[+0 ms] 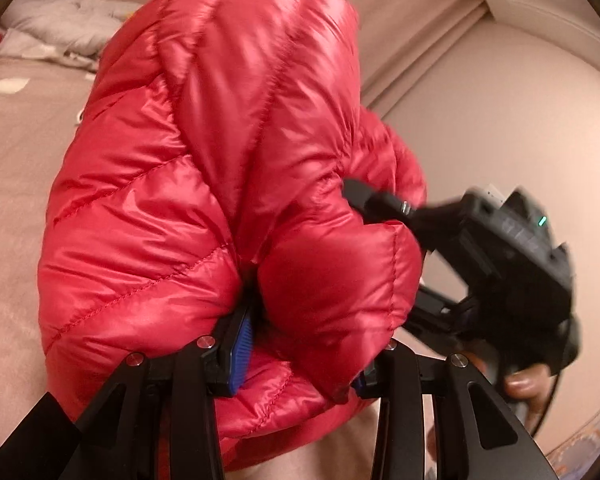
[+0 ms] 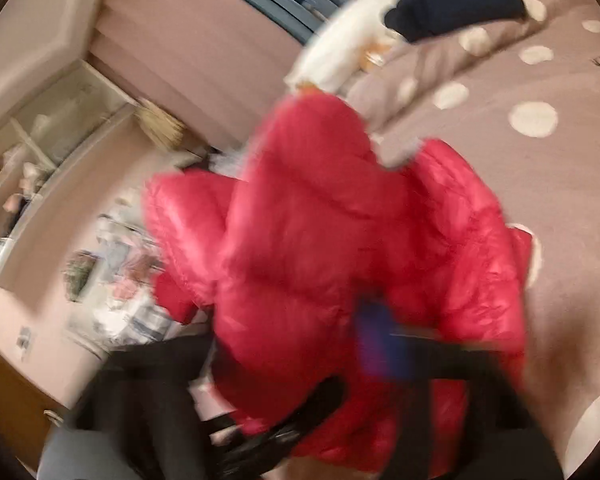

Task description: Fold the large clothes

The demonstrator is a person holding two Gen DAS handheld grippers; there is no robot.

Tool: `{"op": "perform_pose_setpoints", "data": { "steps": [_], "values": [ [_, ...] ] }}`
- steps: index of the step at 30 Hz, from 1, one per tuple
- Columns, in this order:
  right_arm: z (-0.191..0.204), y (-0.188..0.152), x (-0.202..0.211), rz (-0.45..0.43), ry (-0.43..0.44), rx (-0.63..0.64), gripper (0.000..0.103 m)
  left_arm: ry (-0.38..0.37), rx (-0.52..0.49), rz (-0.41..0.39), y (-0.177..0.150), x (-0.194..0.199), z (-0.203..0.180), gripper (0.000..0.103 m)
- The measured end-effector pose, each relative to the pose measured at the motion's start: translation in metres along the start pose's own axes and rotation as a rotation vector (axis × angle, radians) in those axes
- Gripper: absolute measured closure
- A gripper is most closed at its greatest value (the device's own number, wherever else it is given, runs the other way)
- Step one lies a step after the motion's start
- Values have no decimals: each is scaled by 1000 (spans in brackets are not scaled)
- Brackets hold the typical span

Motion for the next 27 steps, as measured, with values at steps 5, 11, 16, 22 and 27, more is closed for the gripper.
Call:
{"op": "perform_pose_setpoints", "data": {
  "steps": [5,11,16,22,27],
  "values": [
    [-27,1,12,-28,-134,16,82,19,9,44,6,11,-12,62],
    [-59,1,7,2,-232,-17,84,9,19,-4,12,41,-33,56],
    [-68,-7,12,-8,-254,-28,87,-40,111,-148,48,75,-18,48],
    [-84,-12,23,-20,-311,-27,88,362,214,-294,88,67,71,47],
    [-92,-12,24,-13,-304,-59,87,400,245,-128,77,-2,109,47]
  ]
}}
Point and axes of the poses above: each gripper's, at about its wrist camera, not at the fingertips, and x roughly against the way its jaws point, z to its left, y to its top, the point moved 9 cm from there along -x, roughly the way its jaws point, and after that the axes turned 1 degree about z, right-handed, at the moved point
